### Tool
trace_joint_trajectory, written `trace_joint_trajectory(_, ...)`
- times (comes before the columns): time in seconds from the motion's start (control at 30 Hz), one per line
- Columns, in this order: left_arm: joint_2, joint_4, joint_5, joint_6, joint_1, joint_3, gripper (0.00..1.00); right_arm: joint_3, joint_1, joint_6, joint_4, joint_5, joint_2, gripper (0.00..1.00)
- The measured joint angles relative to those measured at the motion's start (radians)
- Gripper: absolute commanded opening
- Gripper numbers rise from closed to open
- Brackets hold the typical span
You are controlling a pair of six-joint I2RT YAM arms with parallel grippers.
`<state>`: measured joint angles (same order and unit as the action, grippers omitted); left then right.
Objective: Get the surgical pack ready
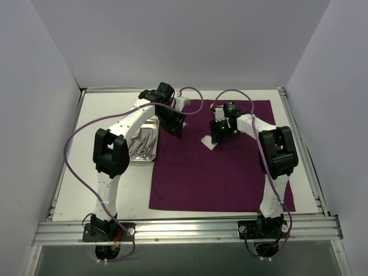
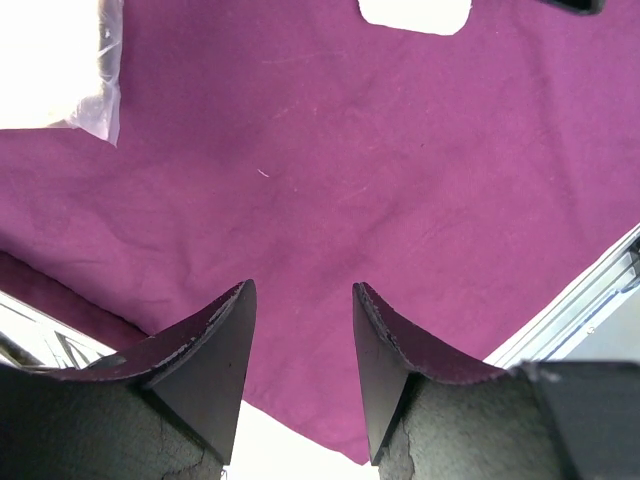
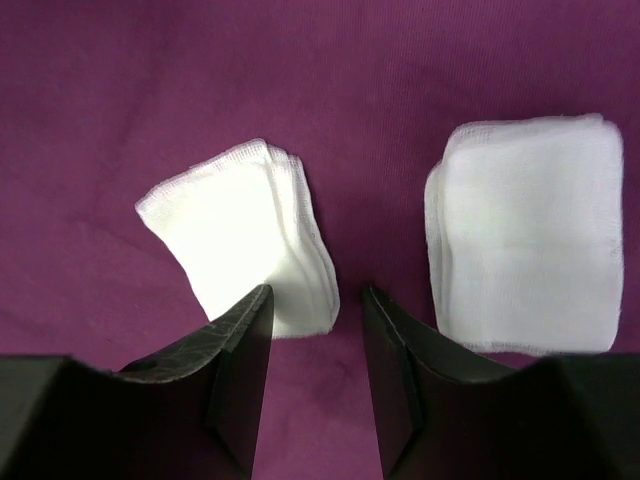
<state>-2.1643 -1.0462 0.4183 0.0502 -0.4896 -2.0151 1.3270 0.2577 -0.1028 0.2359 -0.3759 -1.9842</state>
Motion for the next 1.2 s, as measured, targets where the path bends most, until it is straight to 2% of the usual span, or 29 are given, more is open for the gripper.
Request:
trace_joint_trajectory(0.37,-0.001,0.001,-0.013,-0.005,0.001,-0.002,0.53,0.084,0.012,-0.011,0.022,0.001,-0.059,0.36)
trace_joint_trajectory(0.6,-0.010,-0.003,-0.051,0.003,0.001,-0.024,0.53,0.070,0.059,-0.024,0.007,0.013,-0.056,0.33)
trace_joint_trajectory(0.77,-0.011,-0.003,-0.072,0.011,0.001,-0.036,0.53,0.046,0.062,-0.027,-0.023,0.021,-0.045,0.20)
trace_joint_trajectory(0.9,-0.011,-0.005,-0.074,0.011,0.001,-0.037,0.53,0.046,0.063,-0.026,-0.021,0.012,-0.045,0.13)
trace_joint_trajectory(1.0,-0.013,-0.005,-0.075,0.011,0.001,-0.047,0.53,0.046,0.064,-0.028,-0.019,0.001,-0.045,0.00)
trace_joint_trajectory(1.2,-0.015,-0.008,-0.078,0.014,0.001,-0.066,0.53,0.045,0.068,-0.030,0.010,0.002,-0.025,0.00)
